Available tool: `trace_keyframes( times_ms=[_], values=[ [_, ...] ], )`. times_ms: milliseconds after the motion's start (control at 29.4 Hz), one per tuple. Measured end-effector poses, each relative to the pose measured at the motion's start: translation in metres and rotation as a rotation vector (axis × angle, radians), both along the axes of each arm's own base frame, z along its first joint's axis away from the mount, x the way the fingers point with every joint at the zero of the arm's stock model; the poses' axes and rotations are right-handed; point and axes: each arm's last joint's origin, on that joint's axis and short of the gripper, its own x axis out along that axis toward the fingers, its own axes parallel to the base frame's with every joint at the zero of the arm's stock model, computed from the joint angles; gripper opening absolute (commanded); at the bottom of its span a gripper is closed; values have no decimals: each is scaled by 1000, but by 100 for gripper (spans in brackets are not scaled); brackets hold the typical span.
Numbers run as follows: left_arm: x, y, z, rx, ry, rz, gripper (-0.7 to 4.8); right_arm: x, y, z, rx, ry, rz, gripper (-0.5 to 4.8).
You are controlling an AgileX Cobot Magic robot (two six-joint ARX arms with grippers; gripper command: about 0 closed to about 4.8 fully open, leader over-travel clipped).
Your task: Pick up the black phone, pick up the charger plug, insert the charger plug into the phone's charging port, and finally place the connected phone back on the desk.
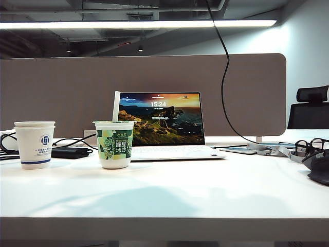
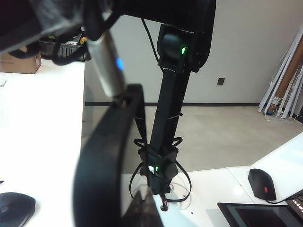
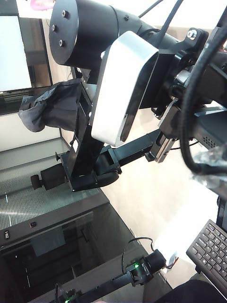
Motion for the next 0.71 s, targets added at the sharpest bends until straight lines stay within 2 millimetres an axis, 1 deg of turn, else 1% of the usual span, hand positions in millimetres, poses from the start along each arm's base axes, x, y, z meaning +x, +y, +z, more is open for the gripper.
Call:
trace_keyframes(
  times_ms=[715],
  values=[
    [1,0,2,-11,-22,11,-6,-1,-1,1,48,-89,1,-6]
  ],
)
